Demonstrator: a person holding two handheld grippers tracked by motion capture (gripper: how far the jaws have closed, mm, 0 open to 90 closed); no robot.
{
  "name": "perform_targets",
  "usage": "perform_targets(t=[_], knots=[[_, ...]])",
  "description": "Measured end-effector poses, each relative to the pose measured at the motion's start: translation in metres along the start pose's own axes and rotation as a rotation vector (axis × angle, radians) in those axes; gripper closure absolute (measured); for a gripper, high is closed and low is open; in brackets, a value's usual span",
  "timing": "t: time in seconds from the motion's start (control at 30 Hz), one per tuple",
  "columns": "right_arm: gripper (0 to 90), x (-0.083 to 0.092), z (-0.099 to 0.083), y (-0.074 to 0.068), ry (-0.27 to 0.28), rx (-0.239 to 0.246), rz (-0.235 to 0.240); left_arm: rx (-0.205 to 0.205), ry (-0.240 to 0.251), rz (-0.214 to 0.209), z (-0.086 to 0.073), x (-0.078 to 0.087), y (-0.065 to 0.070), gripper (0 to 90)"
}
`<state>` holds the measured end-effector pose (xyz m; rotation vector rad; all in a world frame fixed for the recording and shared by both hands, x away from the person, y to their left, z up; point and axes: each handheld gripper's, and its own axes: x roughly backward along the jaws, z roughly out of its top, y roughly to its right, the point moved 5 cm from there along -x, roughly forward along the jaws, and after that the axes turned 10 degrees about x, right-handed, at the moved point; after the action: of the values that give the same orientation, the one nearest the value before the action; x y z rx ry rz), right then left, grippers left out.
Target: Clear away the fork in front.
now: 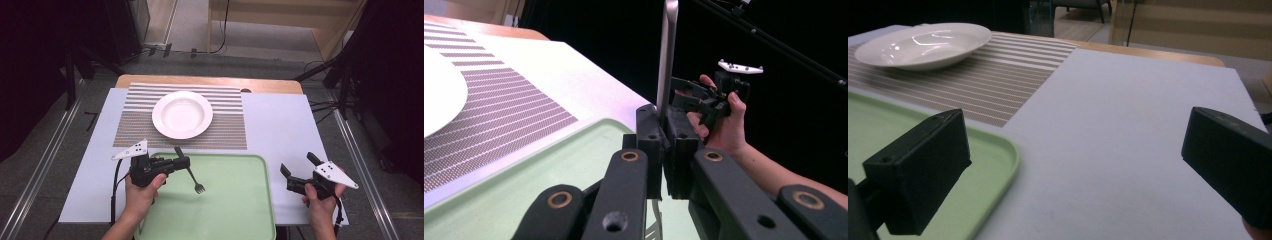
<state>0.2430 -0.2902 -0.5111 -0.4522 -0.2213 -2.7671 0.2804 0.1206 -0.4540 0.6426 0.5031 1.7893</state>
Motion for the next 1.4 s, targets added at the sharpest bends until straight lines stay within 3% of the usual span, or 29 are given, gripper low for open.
perform_targets(t=[0.53, 0.83, 0.93, 1.0, 1.03, 1.27, 1.33, 1.37, 1.4], knots=[[0.0, 0.024, -0.017, 0.032, 0.013, -0.018, -0.055, 0.028, -0.027, 0.019, -0.004, 0.017, 0.002, 86.8], [0.0, 0.024, -0.018, 0.034, 0.013, -0.032, -0.059, 0.094, -0.066, -0.003, -0.015, 0.03, -0.002, 86.8], [0.0, 0.023, -0.019, 0.032, 0.005, -0.031, -0.054, 0.116, -0.117, -0.022, -0.022, 0.029, -0.003, 86.7], [0.0, 0.023, -0.019, 0.032, 0.005, -0.03, -0.054, 0.128, -0.126, -0.024, -0.023, 0.028, -0.003, 86.7], [0.0, 0.023, -0.019, 0.032, 0.007, -0.028, -0.056, 0.13, -0.145, -0.012, -0.025, 0.027, -0.005, 86.7], [0.0, 0.023, -0.02, 0.036, 0.011, -0.026, -0.065, 0.162, -0.149, 0.01, -0.023, 0.025, -0.013, 86.0], [0.0, 0.022, -0.021, 0.036, 0.007, -0.031, -0.064, 0.147, -0.15, 0.087, -0.022, 0.023, -0.021, 84.1], [0.0, 0.022, -0.021, 0.037, 0.005, -0.031, -0.064, 0.147, -0.15, 0.087, -0.022, 0.023, -0.021, 82.9], [0.0, 0.022, -0.021, 0.037, 0.004, -0.031, -0.065, 0.146, -0.149, 0.116, -0.022, 0.022, -0.024, 81.6]])
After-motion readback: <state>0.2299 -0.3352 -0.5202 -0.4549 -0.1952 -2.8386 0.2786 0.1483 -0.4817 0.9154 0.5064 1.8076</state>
